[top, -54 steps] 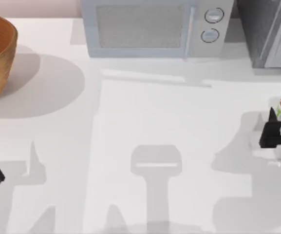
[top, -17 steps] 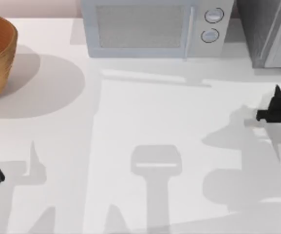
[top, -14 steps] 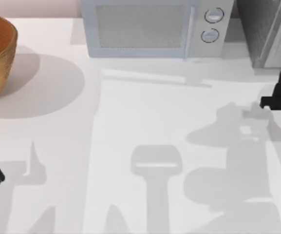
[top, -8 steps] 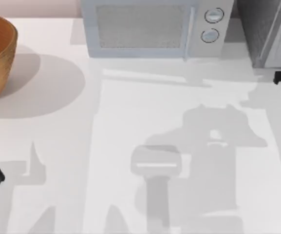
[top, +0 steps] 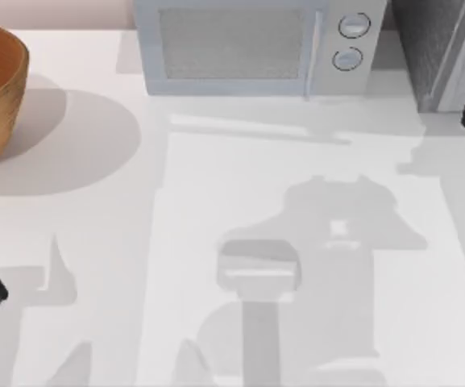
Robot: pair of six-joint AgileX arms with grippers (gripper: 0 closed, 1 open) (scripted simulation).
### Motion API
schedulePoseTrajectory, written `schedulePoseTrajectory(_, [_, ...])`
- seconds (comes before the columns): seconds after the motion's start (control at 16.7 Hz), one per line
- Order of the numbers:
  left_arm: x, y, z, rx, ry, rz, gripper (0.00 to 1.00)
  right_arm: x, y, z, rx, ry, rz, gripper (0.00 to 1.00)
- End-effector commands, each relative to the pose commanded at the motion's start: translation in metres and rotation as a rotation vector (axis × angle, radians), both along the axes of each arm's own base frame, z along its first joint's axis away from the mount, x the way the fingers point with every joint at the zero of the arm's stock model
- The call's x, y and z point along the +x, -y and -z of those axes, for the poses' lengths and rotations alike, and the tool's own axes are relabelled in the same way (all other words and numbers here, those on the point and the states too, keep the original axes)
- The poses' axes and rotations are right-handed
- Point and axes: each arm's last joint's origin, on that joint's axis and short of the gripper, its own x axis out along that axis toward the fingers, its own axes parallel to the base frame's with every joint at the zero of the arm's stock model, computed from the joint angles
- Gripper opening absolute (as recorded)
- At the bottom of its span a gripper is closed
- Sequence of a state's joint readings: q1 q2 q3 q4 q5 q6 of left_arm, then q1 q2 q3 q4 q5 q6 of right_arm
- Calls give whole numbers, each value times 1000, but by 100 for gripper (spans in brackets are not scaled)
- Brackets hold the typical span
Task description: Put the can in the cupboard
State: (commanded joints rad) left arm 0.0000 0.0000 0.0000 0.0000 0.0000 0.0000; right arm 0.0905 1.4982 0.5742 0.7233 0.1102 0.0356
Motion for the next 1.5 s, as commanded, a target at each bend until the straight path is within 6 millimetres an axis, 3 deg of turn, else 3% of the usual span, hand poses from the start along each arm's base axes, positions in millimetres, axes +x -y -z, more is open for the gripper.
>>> schedulePoseTrajectory(0.18, [0,0,0,0,0,0,100,-5,1,-4,0,6,-4,0])
schedulePoseTrajectory(0.36, [0,0,0,0,0,0,100,-26,4,-17,1,26,-8,0])
schedulePoseTrajectory(0.72, [0,0,0,0,0,0,100,-109,17,-39,3,124,-4,0])
schedulePoseTrajectory(0.9, [0,0,0,0,0,0,100,-150,22,-31,2,181,-3,0])
schedulePoseTrajectory(1.08, [0,0,0,0,0,0,100,-177,24,-12,1,217,-6,0])
schedulePoseTrajectory(1.32, [0,0,0,0,0,0,100,-190,26,16,-1,207,-9,0])
schedulePoseTrajectory(1.5, [0,0,0,0,0,0,100,-192,26,24,-1,198,-10,0])
